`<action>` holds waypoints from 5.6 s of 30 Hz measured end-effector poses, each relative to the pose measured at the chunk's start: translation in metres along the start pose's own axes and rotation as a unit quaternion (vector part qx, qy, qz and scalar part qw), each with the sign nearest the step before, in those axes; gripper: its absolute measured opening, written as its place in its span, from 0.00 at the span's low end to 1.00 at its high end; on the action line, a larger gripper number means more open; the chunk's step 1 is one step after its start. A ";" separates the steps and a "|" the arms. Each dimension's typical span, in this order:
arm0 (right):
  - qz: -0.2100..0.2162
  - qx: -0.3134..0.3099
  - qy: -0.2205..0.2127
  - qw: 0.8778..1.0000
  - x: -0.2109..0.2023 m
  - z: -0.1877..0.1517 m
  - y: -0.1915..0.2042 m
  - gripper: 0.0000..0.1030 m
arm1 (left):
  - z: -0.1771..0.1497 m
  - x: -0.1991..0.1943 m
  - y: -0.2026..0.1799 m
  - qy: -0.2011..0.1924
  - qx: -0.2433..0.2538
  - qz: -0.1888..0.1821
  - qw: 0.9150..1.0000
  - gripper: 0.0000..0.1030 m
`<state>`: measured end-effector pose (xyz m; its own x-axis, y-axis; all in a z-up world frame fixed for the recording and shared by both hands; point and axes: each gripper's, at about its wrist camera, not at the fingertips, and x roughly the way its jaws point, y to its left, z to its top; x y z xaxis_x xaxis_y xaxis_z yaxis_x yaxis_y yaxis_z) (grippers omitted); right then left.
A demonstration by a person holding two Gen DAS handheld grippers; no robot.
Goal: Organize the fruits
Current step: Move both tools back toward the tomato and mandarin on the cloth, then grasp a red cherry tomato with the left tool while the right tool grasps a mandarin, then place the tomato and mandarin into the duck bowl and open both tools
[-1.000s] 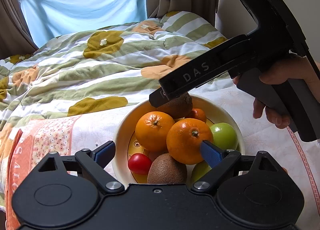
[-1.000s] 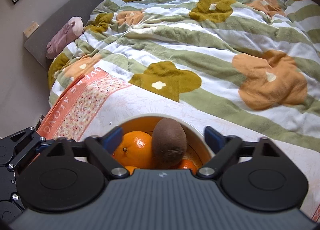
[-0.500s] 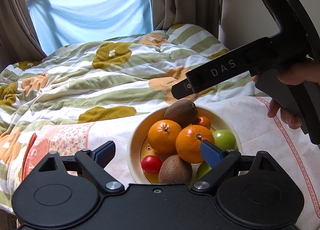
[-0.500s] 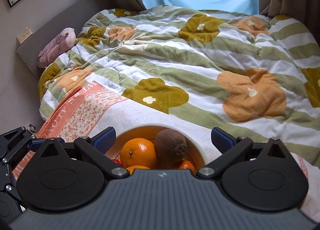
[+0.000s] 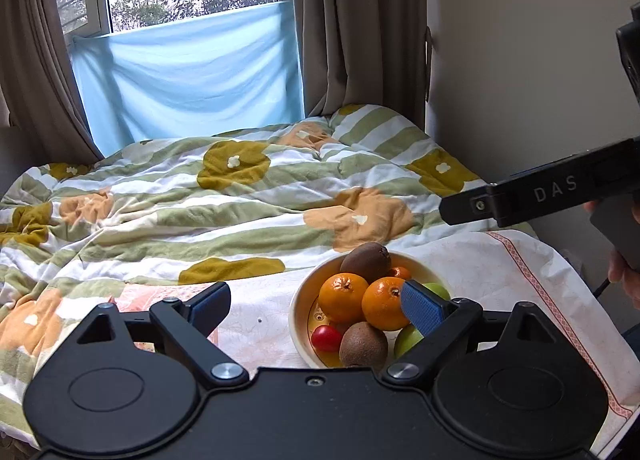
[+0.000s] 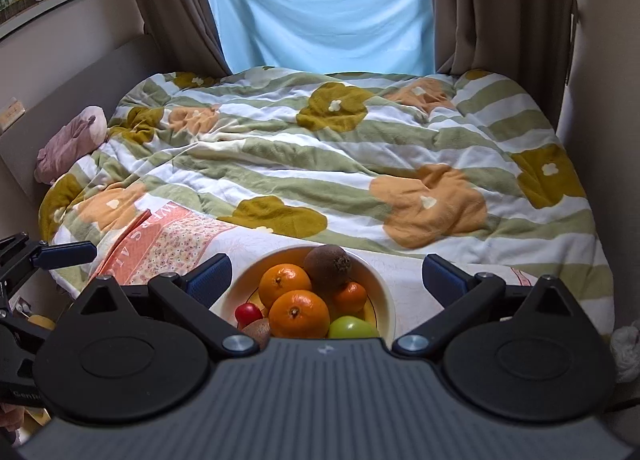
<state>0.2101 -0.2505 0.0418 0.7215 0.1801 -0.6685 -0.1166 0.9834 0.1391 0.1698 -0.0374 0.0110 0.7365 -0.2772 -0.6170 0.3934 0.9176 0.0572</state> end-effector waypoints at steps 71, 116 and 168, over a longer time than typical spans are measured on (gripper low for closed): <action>-0.200 0.149 0.046 0.967 0.057 -0.186 -0.030 0.75 | -0.133 0.095 0.017 0.106 0.035 -0.005 0.994 0.36; -0.129 0.109 -0.015 0.986 -0.012 -0.080 0.030 0.53 | -0.030 0.026 0.031 0.003 0.023 -0.025 0.999 0.36; -0.039 0.106 0.097 0.989 0.143 -0.037 -0.054 0.53 | -0.010 0.121 0.026 0.099 -0.001 -0.005 0.995 0.94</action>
<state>0.2937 -0.2768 -0.0882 0.5754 0.1252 -0.8082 0.0954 0.9712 0.2183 0.2637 -0.0438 -0.0696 0.6099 -0.2246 -0.7599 0.3981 0.9160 0.0488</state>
